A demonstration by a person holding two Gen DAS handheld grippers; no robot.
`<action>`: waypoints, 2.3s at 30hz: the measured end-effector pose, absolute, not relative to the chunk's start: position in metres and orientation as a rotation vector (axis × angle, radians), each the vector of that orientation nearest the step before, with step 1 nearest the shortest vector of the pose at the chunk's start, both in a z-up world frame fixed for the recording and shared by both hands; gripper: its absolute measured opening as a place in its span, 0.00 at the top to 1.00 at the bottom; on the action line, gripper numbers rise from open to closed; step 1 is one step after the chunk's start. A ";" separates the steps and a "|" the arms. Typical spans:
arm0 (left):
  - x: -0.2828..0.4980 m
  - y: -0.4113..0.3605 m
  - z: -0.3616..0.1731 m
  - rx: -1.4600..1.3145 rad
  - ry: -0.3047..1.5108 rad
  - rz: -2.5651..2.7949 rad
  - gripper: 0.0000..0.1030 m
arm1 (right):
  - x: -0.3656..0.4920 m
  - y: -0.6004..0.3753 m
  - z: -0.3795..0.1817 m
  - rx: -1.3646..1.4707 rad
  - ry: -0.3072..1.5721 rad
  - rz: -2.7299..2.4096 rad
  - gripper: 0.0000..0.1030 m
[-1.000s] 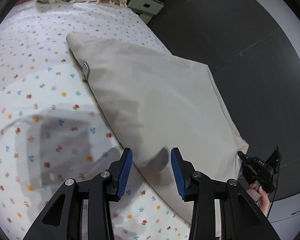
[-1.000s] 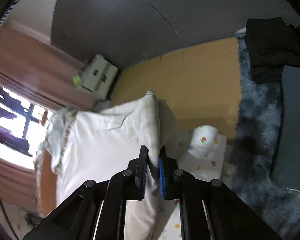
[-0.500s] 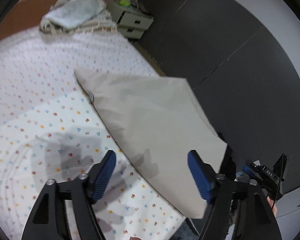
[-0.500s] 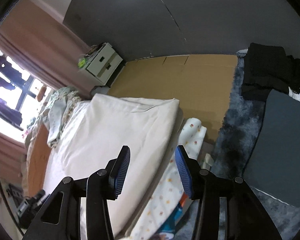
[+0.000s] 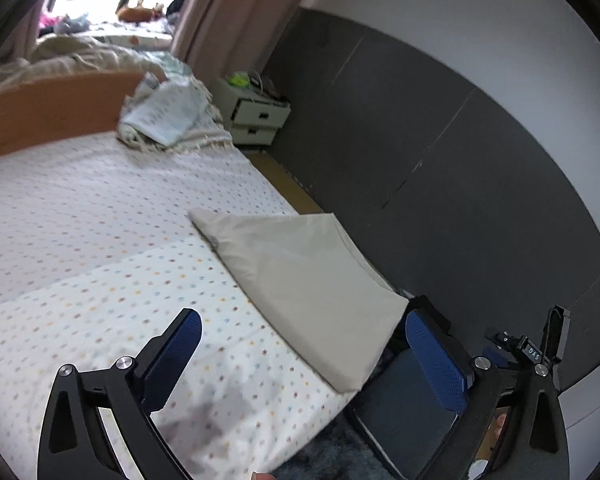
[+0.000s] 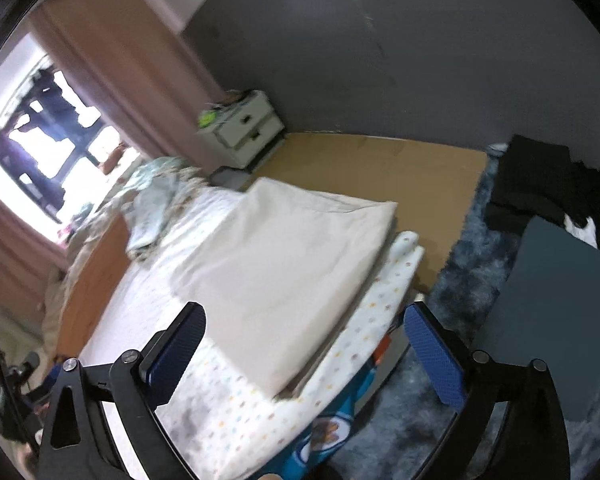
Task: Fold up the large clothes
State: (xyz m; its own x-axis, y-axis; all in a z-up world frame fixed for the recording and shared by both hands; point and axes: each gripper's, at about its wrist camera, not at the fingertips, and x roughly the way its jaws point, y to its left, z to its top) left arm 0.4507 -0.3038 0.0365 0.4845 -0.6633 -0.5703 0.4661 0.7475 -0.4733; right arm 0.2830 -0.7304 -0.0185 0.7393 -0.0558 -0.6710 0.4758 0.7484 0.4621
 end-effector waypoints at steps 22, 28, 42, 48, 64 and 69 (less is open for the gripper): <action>0.261 -0.149 0.102 -0.235 0.515 -0.603 0.01 | 0.172 -0.569 0.070 0.402 0.599 -0.089 0.02; 0.228 -0.118 0.101 -0.217 0.470 -0.547 0.01 | 0.154 -0.531 0.084 0.365 0.549 -0.074 0.02; 0.135 -0.062 0.077 -0.092 0.368 -0.382 0.01 | 0.098 -0.444 0.070 0.265 0.472 -0.023 0.02; 0.099 -0.048 0.065 -0.067 0.329 -0.328 0.01 | 0.073 -0.426 0.056 0.249 0.463 -0.028 0.02; 0.039 -0.033 0.031 -0.019 0.245 -0.181 0.01 | 0.038 -0.381 0.019 0.156 0.473 -0.049 0.02; 0.034 -0.031 0.015 -0.038 0.254 -0.141 0.01 | 0.039 -0.360 0.001 0.075 0.477 -0.049 0.02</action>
